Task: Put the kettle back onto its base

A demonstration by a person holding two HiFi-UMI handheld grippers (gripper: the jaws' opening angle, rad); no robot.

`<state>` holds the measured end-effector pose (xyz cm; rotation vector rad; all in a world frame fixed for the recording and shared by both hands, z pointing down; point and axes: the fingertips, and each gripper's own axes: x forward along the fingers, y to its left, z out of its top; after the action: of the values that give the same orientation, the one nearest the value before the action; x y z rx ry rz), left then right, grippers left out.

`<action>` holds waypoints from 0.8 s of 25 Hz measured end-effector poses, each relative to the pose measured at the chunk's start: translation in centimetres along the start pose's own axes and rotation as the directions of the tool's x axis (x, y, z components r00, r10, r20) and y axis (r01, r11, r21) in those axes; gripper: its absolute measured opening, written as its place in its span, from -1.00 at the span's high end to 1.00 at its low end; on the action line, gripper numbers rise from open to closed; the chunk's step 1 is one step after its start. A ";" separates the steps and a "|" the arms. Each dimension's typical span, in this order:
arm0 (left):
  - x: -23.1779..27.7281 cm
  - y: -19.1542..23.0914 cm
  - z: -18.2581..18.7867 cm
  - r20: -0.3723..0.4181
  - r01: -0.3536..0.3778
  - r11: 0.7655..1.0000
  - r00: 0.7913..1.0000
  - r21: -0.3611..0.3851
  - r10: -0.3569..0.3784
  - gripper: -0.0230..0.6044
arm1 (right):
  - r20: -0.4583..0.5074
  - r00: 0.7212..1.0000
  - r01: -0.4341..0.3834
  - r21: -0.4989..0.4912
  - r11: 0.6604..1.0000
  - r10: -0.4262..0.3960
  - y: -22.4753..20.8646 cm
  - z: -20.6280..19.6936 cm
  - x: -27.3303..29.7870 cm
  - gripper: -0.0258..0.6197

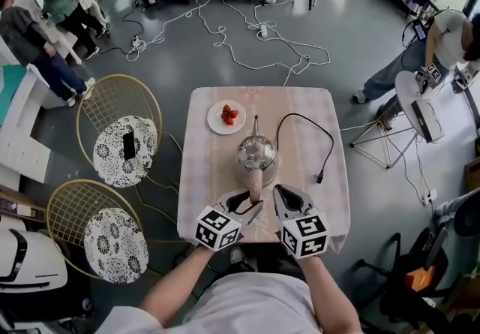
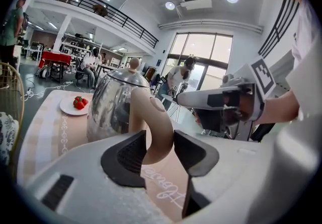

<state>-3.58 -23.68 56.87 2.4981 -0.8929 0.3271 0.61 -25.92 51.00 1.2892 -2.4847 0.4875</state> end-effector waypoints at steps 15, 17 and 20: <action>-5.0 -0.7 3.3 0.072 -0.067 0.998 0.995 0.005 0.066 0.41 | 0.032 0.999 -0.026 -0.009 1.000 0.026 4.6 1.0 -1.3 0.91; -5.2 -1.4 3.9 0.078 -0.071 0.997 0.995 0.020 0.069 0.44 | 0.044 0.999 -0.029 -0.010 1.000 0.030 5.0 1.3 -1.8 0.91; -5.6 -2.0 4.7 0.089 -0.082 0.996 0.993 0.039 0.078 0.57 | 0.055 0.998 -0.036 -0.010 0.999 0.037 5.6 1.7 -2.5 0.91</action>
<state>-6.23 -21.67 50.06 2.5374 -1.0338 0.2673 -2.85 -21.84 47.55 1.2729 -2.5568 0.4544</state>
